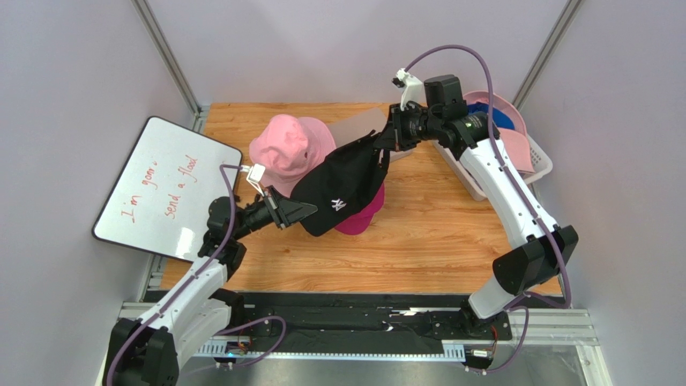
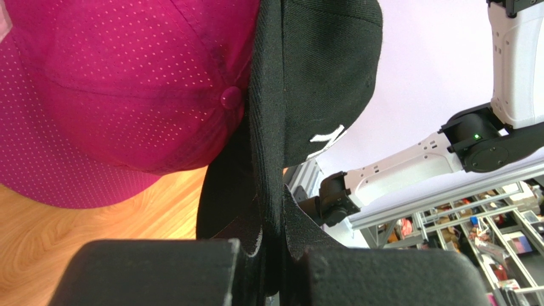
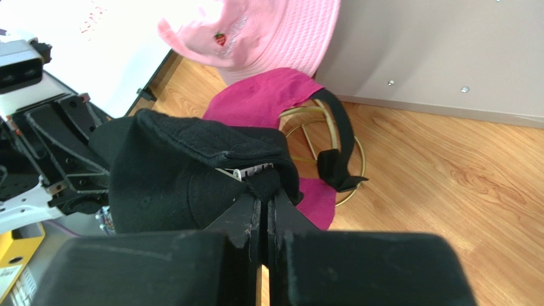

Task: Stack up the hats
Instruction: Stack the hat on the hat.

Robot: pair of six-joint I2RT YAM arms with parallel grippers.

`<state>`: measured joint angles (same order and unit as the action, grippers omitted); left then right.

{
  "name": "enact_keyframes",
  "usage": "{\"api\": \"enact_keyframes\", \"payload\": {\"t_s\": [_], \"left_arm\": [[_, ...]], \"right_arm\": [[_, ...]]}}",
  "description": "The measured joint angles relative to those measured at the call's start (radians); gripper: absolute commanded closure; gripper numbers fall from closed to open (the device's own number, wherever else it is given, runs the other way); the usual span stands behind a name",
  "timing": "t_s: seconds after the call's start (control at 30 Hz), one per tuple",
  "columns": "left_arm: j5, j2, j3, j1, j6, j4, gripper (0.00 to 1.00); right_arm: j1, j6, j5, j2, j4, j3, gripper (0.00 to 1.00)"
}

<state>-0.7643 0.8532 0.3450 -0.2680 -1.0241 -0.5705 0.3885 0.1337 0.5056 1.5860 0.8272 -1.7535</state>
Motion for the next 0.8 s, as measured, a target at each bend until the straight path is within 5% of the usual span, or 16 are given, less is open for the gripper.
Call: {"api": "enact_keyframes", "payload": {"t_s": [0.43, 0.67, 0.8], "left_arm": [[0.032, 0.192, -0.008, 0.0, 0.003, -0.156, 1.0], [0.034, 0.307, -0.015, 0.0, 0.013, -0.243, 1.0], [0.042, 0.319, -0.016, 0.0, 0.026, -0.254, 1.0]], "right_arm": [[-0.013, 0.003, -0.085, 0.139, 0.006, -0.069, 0.91], [-0.027, 0.011, -0.104, 0.18, 0.003, -0.073, 0.64], [-0.032, 0.018, -0.105, 0.18, -0.015, -0.079, 0.58]]}}
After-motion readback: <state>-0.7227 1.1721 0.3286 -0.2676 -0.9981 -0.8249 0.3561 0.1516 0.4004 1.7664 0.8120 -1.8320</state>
